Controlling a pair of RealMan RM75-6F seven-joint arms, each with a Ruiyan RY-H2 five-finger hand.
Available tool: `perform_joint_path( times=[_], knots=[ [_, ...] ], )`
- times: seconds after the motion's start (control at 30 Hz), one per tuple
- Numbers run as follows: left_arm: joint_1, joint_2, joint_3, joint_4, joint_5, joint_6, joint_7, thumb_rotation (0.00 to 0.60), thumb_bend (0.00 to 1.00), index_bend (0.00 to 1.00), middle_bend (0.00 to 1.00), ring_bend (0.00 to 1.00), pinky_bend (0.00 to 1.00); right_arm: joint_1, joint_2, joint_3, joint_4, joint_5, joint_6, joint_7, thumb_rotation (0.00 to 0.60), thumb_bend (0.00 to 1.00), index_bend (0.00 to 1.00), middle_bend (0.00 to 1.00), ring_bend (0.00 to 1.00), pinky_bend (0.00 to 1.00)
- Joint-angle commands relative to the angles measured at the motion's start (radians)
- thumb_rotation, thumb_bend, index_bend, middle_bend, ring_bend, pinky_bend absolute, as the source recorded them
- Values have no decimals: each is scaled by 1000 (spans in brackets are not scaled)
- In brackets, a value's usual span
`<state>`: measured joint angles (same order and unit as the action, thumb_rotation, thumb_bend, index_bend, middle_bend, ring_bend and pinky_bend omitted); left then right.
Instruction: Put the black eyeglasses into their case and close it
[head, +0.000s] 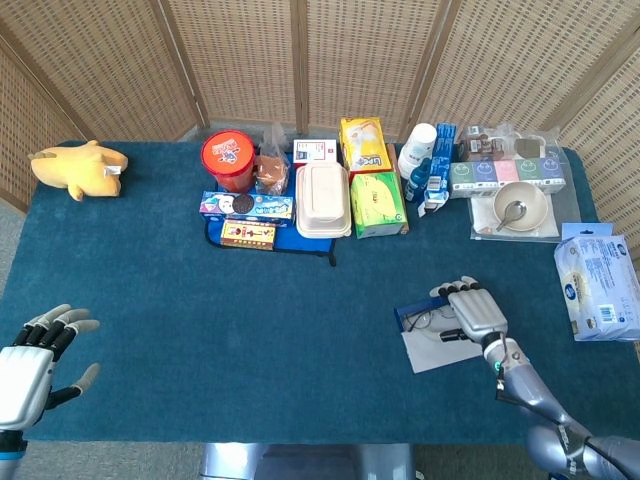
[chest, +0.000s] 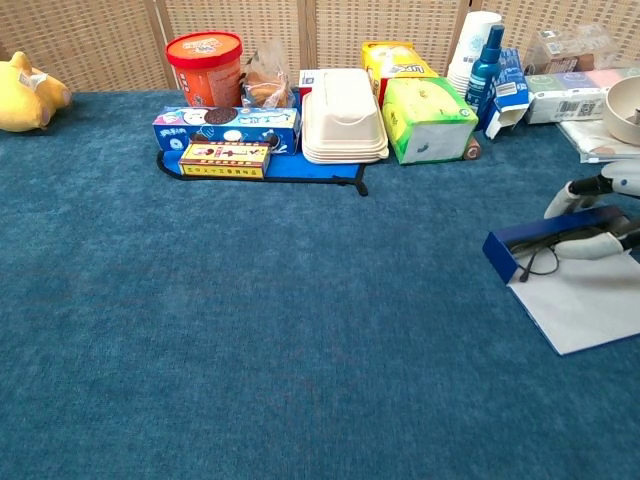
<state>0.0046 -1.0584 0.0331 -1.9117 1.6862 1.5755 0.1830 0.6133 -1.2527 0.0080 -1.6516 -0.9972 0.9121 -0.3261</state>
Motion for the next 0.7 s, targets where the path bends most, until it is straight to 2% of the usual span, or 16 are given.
perform_joint_path(
  times=[0.03,0.7],
  knots=[
    [-1,-1,0,-1,0,-1,1,599,226,295,254,160,195,-26,18,-23,-42,-26,29,-14,233,219,231,223,180,125],
    [-3,-3,0,5,4,-1,-9,599,226,290,250,157,195,-150,60,-80,-135,-74,143,-18,216,214,230,223,180,127]
  ],
)
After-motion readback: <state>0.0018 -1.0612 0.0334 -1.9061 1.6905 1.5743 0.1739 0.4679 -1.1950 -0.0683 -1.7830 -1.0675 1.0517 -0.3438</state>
